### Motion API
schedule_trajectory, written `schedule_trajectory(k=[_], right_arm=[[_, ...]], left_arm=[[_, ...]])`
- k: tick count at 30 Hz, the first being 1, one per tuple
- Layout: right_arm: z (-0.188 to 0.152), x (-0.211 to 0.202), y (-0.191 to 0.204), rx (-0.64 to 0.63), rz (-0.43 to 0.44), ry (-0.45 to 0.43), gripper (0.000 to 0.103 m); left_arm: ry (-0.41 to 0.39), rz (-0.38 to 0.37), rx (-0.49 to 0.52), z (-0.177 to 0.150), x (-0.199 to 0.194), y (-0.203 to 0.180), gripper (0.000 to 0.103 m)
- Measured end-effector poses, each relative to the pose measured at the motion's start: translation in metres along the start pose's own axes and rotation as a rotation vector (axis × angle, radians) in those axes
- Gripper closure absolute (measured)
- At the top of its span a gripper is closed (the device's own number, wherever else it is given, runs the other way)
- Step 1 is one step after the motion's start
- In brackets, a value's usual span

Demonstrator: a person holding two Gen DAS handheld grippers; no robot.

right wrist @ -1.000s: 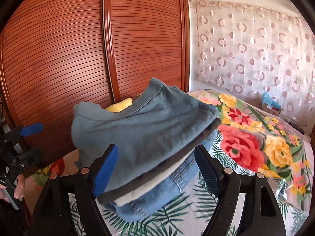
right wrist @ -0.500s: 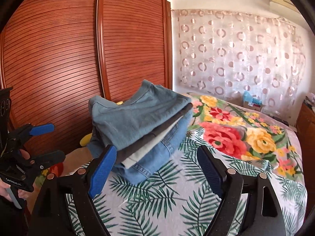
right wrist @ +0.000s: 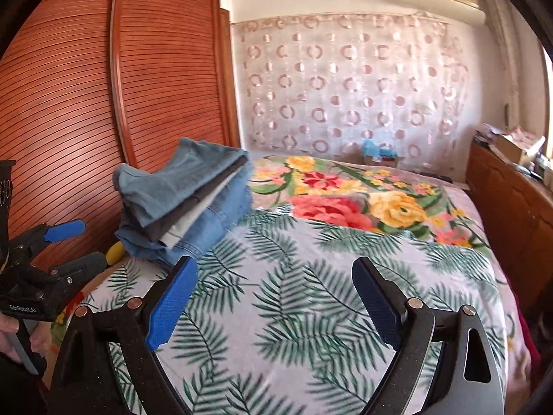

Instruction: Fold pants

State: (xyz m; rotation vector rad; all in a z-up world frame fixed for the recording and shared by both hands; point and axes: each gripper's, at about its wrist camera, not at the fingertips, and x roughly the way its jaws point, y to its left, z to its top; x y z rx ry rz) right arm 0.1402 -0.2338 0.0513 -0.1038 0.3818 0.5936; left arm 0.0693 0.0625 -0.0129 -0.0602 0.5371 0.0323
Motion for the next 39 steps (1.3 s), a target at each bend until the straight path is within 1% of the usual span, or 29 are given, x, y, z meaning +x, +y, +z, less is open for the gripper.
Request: schedule_trajectory(k=[5, 8, 11, 13, 23, 31, 39], right_arm=[[-0.012, -0.031, 0.006, 0.034, -0.058, -0.004, 0.008], [-0.017, -0.046, 0.013, 0.048, -0.077, -0.012, 0.005], [-0.023, -0.059, 0.02, 0.064, -0.094, -0.016, 0.005], [-0.028, -0.068, 0.024, 0.063, -0.122, -0.023, 0.005], [-0.038, -0.087, 0.032, 0.111, -0.168, -0.035, 0.005], [-0.035, -0.092, 0.036, 0.122, -0.184, -0.055, 0.004], [-0.038, -0.11, 0.043, 0.121, -0.202, -0.094, 0.003]], left_arm=[[0.008, -0.018, 0.02, -0.005, -0.005, -0.021, 0.0], [0.01, -0.022, 0.028, -0.006, -0.009, -0.031, 0.0], [0.01, -0.031, 0.032, -0.007, -0.013, -0.04, 0.0], [0.011, -0.039, 0.038, -0.007, -0.015, -0.047, 0.0], [0.002, -0.061, 0.067, -0.003, -0.023, -0.073, 0.0], [-0.028, -0.068, 0.075, 0.008, -0.037, -0.081, 0.0], [-0.058, -0.073, 0.074, 0.016, -0.053, -0.083, 0.0]])
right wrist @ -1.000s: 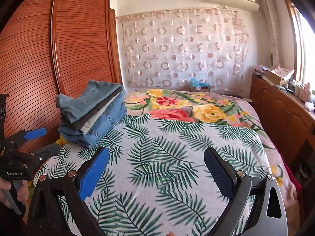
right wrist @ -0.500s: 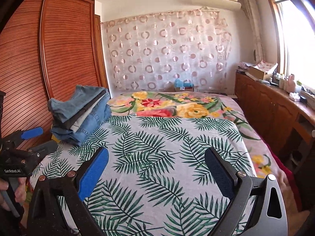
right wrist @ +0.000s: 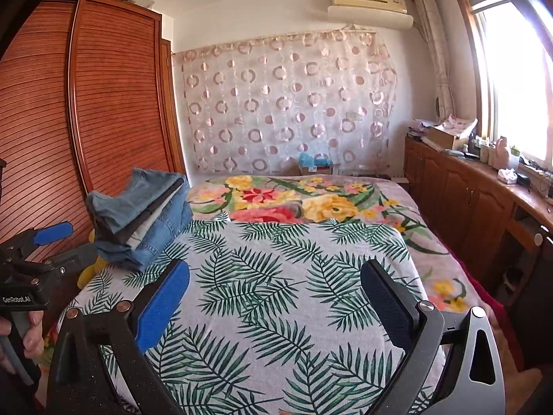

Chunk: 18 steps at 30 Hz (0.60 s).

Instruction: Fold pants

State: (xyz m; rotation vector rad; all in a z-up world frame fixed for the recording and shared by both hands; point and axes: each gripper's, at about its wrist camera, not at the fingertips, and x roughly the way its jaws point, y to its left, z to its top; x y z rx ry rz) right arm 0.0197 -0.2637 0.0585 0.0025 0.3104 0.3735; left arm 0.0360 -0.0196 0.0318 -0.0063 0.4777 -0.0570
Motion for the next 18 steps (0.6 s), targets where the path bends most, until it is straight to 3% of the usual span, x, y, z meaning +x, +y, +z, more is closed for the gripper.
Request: schedule_trajectory(k=[18], right_arm=[[-0.006, -0.01, -0.006, -0.015, -0.017, -0.053, 0.001]], left_arm=[[-0.058, 0.024, -0.024, 0.01, -0.027, 0.013, 0.0]])
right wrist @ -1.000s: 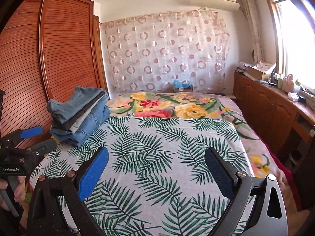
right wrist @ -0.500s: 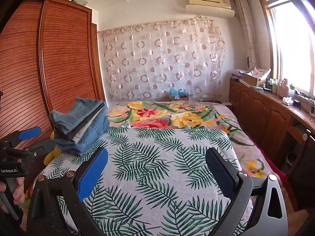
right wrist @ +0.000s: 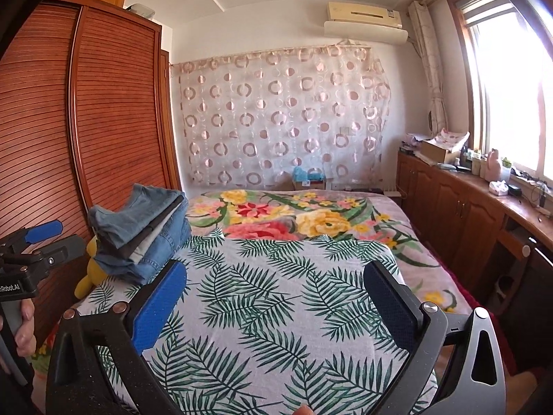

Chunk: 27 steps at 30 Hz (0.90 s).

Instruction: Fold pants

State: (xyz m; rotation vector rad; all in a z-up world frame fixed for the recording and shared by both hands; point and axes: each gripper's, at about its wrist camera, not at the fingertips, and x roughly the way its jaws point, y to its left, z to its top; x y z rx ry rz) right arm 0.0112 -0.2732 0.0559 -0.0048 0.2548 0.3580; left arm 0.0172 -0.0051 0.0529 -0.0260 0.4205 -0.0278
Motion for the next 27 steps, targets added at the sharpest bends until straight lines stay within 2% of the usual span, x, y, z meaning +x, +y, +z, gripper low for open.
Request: schedule_trajectory(k=[27], right_arm=[[-0.003, 0.0031, -0.0044, -0.004, -0.002, 0.004, 0.001]], left_arm=[[0.004, 0.002, -0.007, -0.0011, 0.0011, 0.0045, 0.0]])
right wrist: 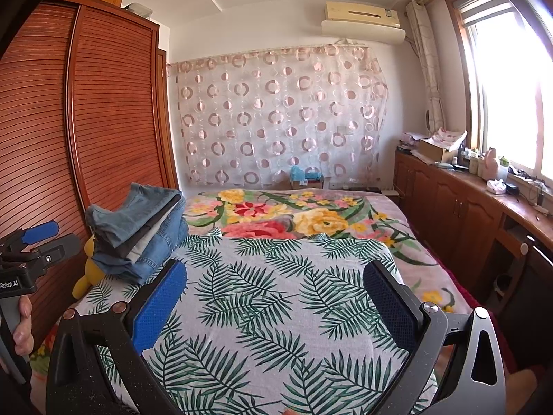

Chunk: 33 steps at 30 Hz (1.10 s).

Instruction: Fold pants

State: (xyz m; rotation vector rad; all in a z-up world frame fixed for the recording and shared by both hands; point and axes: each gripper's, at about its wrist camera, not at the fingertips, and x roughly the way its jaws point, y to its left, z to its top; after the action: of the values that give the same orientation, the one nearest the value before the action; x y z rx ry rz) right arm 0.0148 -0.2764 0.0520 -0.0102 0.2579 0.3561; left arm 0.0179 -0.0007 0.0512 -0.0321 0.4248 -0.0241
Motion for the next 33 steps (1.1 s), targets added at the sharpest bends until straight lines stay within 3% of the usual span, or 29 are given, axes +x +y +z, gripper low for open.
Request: schedule_trajectory(k=[33], right_arm=[[-0.0003, -0.0002, -0.0022, -0.004, 0.0, -0.002, 0.001]], left_arm=[[-0.003, -0.001, 0.0, -0.0027, -0.0004, 0.0023, 0.0]])
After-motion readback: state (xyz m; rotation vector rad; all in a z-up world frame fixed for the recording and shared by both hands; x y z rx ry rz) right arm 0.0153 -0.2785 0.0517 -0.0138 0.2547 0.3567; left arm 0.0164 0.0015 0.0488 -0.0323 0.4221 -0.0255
